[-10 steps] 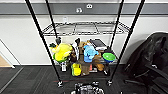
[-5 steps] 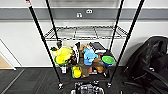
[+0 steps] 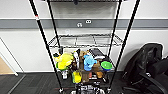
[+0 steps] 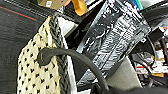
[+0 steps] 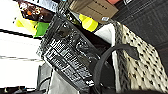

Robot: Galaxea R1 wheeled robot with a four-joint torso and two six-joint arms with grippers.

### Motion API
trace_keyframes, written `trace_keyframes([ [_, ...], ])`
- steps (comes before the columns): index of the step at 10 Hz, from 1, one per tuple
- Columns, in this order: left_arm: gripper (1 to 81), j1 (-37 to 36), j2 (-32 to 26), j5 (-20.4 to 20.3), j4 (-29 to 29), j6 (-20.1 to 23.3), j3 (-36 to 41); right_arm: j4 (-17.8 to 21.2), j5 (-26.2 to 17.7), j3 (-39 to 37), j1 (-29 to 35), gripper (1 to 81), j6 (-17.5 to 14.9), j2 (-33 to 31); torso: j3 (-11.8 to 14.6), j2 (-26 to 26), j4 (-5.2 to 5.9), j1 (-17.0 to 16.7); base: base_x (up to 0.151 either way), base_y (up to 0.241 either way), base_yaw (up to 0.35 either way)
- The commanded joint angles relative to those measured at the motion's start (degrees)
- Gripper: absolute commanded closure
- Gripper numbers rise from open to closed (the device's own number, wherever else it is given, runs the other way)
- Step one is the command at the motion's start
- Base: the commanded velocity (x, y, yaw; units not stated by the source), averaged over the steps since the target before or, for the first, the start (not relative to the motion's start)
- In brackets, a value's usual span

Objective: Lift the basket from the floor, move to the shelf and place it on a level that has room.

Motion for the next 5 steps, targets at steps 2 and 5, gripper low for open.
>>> trace_keyframes([
  [2,81.1,-6.68,-2.55,0.23,-1.47,0.04,6.67,0.24,-0.61,5.62,7.27,81.1,0.27,-1.19,1.33,7.52,0.0,-4.87,0.0,0.0,0.0],
  [5,81.1,-7.03,-5.01,-1.88,-1.56,-0.05,9.93,0.16,-0.08,7.56,7.62,81.1,0.18,-2.25,3.74,12.02,0.0,-7.86,0.0,0.0,0.0],
])
